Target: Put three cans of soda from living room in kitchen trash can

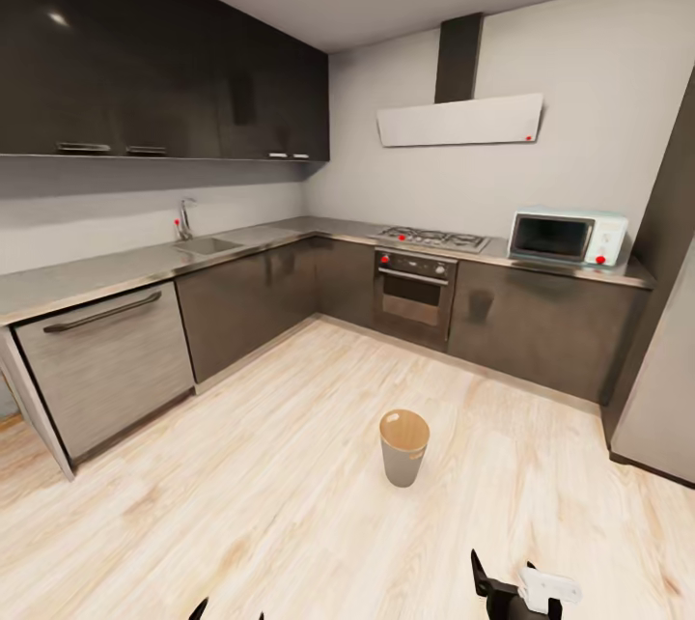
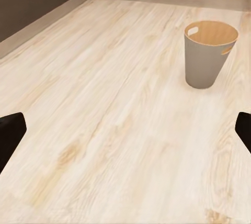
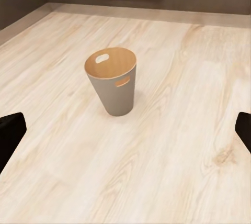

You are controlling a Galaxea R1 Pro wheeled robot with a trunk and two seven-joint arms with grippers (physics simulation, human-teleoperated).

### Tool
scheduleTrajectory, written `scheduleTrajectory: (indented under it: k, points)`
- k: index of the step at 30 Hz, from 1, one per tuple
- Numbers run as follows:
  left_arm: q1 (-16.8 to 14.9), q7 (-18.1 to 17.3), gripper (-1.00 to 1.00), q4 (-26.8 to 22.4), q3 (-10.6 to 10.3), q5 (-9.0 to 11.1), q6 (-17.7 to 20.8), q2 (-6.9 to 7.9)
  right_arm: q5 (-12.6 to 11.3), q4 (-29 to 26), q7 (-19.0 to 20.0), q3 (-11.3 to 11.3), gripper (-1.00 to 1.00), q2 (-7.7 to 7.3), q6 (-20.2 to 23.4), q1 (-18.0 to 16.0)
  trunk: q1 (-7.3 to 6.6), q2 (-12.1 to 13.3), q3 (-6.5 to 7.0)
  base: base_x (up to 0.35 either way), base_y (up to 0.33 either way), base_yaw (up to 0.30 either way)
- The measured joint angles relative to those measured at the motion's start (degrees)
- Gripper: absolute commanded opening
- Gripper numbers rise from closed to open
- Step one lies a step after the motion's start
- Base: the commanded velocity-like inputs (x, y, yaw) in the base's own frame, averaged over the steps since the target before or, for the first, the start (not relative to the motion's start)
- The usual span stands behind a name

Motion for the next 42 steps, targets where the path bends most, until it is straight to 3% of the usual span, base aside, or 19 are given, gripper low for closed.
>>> scheduleTrajectory:
  k: [42]
  points:
    - [-0.06, 0.00, 1.00, 0.32, 0.03, 0.14, 0.00, 0.00, 0.10, 0.92, 0.18, 0.06, 1.00, -0.09, -0.01, 0.00, 0.00, 0.00, 0.00, 0.321, -0.001, -0.001]
